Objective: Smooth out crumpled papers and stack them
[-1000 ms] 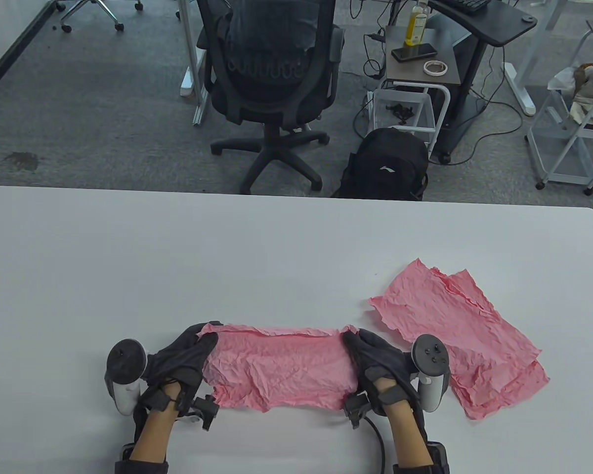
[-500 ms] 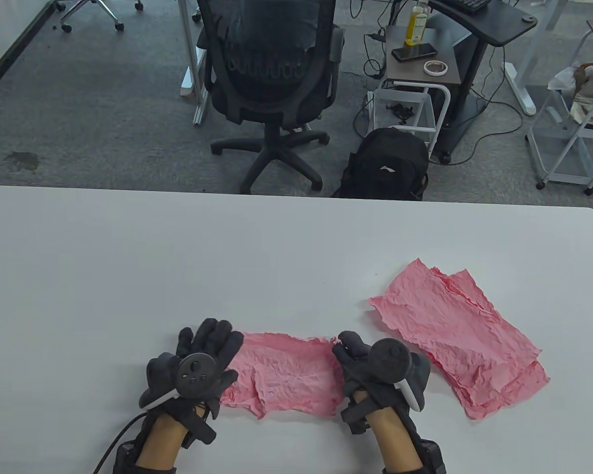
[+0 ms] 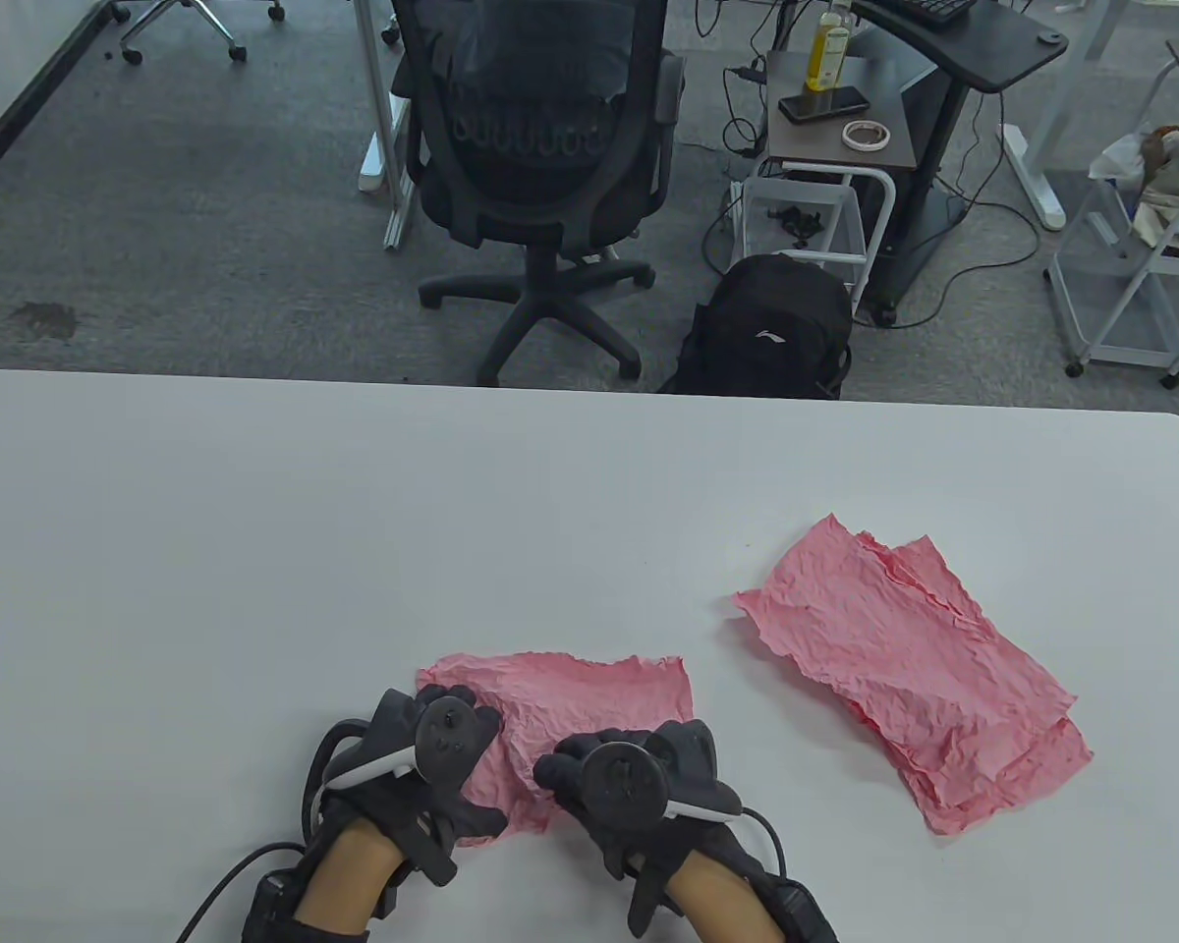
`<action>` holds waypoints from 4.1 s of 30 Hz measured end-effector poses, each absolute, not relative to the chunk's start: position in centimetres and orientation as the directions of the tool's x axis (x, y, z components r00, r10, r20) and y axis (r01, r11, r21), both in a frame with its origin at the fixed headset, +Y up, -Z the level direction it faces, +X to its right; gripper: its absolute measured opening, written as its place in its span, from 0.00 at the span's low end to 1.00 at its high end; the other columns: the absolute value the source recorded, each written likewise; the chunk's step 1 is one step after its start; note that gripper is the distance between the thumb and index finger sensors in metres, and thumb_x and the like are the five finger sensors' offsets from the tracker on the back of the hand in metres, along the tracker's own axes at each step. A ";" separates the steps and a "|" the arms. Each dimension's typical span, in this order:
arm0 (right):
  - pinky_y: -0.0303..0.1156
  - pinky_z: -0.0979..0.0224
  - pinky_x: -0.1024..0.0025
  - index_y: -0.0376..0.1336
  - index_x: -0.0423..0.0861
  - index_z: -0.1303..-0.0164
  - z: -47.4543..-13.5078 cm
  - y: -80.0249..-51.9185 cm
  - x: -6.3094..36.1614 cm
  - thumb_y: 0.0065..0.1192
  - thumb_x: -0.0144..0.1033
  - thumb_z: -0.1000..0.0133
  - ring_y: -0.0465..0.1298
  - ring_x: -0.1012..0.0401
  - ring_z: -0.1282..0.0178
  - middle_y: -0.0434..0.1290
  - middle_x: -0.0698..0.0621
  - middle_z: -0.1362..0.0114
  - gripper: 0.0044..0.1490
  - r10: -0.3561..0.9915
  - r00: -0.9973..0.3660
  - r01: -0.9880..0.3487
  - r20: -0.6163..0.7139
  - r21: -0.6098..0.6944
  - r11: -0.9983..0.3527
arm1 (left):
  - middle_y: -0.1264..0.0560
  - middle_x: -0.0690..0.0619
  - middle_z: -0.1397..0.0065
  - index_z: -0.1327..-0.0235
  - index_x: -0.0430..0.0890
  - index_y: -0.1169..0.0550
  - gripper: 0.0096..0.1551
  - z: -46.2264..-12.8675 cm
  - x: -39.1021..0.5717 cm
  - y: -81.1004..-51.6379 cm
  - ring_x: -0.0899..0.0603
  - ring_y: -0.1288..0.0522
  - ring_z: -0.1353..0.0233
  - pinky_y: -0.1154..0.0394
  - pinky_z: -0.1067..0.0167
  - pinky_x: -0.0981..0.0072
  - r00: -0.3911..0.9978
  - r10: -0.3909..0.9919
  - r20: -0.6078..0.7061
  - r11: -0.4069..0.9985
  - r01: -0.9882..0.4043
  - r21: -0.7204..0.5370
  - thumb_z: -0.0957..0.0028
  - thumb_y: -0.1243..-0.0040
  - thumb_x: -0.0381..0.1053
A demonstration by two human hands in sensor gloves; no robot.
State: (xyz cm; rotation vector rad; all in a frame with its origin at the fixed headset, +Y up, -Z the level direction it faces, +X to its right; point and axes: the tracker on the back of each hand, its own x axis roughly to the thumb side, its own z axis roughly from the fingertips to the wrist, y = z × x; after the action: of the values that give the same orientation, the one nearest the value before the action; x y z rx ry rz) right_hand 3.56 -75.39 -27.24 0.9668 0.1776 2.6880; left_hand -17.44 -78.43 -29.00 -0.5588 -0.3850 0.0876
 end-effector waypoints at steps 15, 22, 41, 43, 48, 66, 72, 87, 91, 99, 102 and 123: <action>0.44 0.26 0.32 0.47 0.56 0.20 -30.6 -77.4 12.6 0.74 0.48 0.50 0.39 0.40 0.18 0.39 0.45 0.15 0.53 0.285 -0.958 -0.234 0.030 0.493 -0.838 | 0.67 0.49 0.17 0.17 0.55 0.55 0.67 -29.3 -18.7 -78.9 0.37 0.70 0.14 0.66 0.26 0.28 0.923 0.266 0.277 0.789 -0.043 -0.613 0.59 0.31 0.74; 0.41 0.26 0.30 0.50 0.49 0.21 -30.7 -76.6 12.7 0.70 0.41 0.46 0.38 0.35 0.19 0.40 0.38 0.15 0.46 0.278 -0.959 -0.240 0.059 0.353 -0.904 | 0.68 0.46 0.18 0.17 0.53 0.56 0.68 -29.2 -18.5 -78.8 0.35 0.71 0.15 0.66 0.26 0.27 0.924 0.256 0.283 0.790 -0.032 -0.612 0.58 0.32 0.75; 0.37 0.24 0.42 0.51 0.56 0.23 -33.4 -78.8 13.8 0.56 0.29 0.44 0.35 0.44 0.18 0.39 0.46 0.15 0.37 0.451 -0.893 -0.406 0.010 0.415 -0.814 | 0.69 0.49 0.19 0.18 0.55 0.57 0.68 -28.7 -16.8 -78.8 0.36 0.73 0.16 0.68 0.26 0.30 0.891 0.290 0.349 0.773 -0.003 -0.635 0.59 0.30 0.73; 0.39 0.24 0.40 0.51 0.53 0.23 -33.2 -78.6 13.7 0.56 0.28 0.44 0.37 0.42 0.19 0.40 0.42 0.15 0.37 0.431 -0.901 -0.380 0.052 0.387 -0.840 | 0.69 0.49 0.19 0.18 0.55 0.57 0.68 -28.7 -16.8 -78.9 0.37 0.73 0.16 0.68 0.26 0.30 0.892 0.287 0.349 0.773 -0.001 -0.634 0.59 0.31 0.73; 0.42 0.24 0.37 0.53 0.47 0.23 -30.8 -75.9 9.4 0.62 0.28 0.46 0.39 0.41 0.18 0.44 0.41 0.15 0.39 0.398 -0.830 -0.314 0.391 0.263 -0.913 | 0.69 0.48 0.18 0.18 0.54 0.58 0.66 -28.9 -17.4 -78.9 0.35 0.72 0.16 0.67 0.26 0.30 0.910 0.258 0.324 0.790 -0.005 -0.614 0.56 0.35 0.75; 0.33 0.26 0.40 0.45 0.49 0.23 -31.6 -78.2 16.4 0.63 0.28 0.48 0.31 0.44 0.21 0.34 0.46 0.17 0.46 0.454 -0.886 -0.434 -0.088 0.499 -0.750 | 0.73 0.49 0.20 0.19 0.55 0.61 0.71 -28.9 -19.0 -79.1 0.37 0.76 0.17 0.71 0.27 0.30 0.925 0.278 0.257 0.737 -0.033 -0.675 0.60 0.31 0.74; 0.43 0.26 0.37 0.51 0.41 0.25 -30.5 -75.8 10.9 0.67 0.25 0.49 0.39 0.38 0.20 0.43 0.39 0.17 0.43 0.358 -0.890 -0.262 0.281 0.328 -0.908 | 0.72 0.49 0.20 0.20 0.54 0.61 0.71 -29.0 -18.8 -79.0 0.36 0.75 0.17 0.70 0.27 0.30 0.929 0.266 0.259 0.752 -0.031 -0.658 0.60 0.31 0.74; 0.43 0.26 0.43 0.50 0.47 0.25 -31.8 -78.1 14.9 0.58 0.16 0.50 0.40 0.40 0.21 0.41 0.41 0.17 0.42 0.418 -0.908 -0.362 0.038 0.433 -0.826 | 0.72 0.49 0.21 0.20 0.54 0.61 0.70 -28.9 -19.1 -79.0 0.37 0.77 0.18 0.72 0.28 0.30 0.928 0.280 0.246 0.740 -0.045 -0.671 0.60 0.31 0.72; 0.55 0.30 0.36 0.53 0.42 0.25 -31.7 -76.4 15.0 0.57 0.25 0.47 0.54 0.34 0.24 0.56 0.34 0.20 0.37 0.398 -0.916 -0.371 0.052 0.272 -0.888 | 0.72 0.49 0.20 0.20 0.53 0.60 0.70 -28.7 -18.9 -78.8 0.37 0.76 0.18 0.72 0.29 0.30 0.925 0.274 0.261 0.744 -0.032 -0.667 0.60 0.30 0.71; 0.60 0.35 0.36 0.64 0.38 0.34 -31.6 -76.2 14.7 0.69 0.51 0.49 0.64 0.33 0.31 0.67 0.34 0.28 0.41 0.119 -0.981 -0.148 -0.152 0.196 -0.969 | 0.69 0.46 0.19 0.19 0.53 0.57 0.68 -28.4 -18.1 -78.5 0.36 0.74 0.17 0.71 0.29 0.30 0.913 0.272 0.303 0.750 -0.004 -0.662 0.59 0.30 0.71; 0.58 0.33 0.35 0.62 0.39 0.32 -31.8 -76.6 14.0 0.70 0.51 0.51 0.62 0.32 0.30 0.63 0.34 0.27 0.42 0.132 -0.985 -0.151 -0.107 0.203 -0.967 | 0.70 0.49 0.20 0.19 0.53 0.58 0.67 -28.5 -17.8 -78.6 0.36 0.75 0.17 0.71 0.29 0.30 0.912 0.271 0.309 0.750 0.002 -0.661 0.58 0.31 0.71; 0.73 0.48 0.45 0.67 0.40 0.35 -31.7 -78.1 16.1 0.66 0.39 0.47 0.79 0.49 0.55 0.74 0.48 0.50 0.31 0.899 -0.384 -0.900 -0.210 0.303 -0.314 | 0.70 0.49 0.19 0.18 0.54 0.58 0.66 -28.6 -17.9 -78.8 0.37 0.76 0.17 0.72 0.29 0.30 0.905 0.289 0.313 0.759 -0.017 -0.650 0.56 0.32 0.71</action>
State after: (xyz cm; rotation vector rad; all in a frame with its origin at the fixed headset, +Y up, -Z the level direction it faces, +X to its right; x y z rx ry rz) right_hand 16.09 -78.12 -31.75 -0.0023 0.4428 1.9149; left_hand -17.88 -78.80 -28.62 -0.6926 -0.4150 0.1719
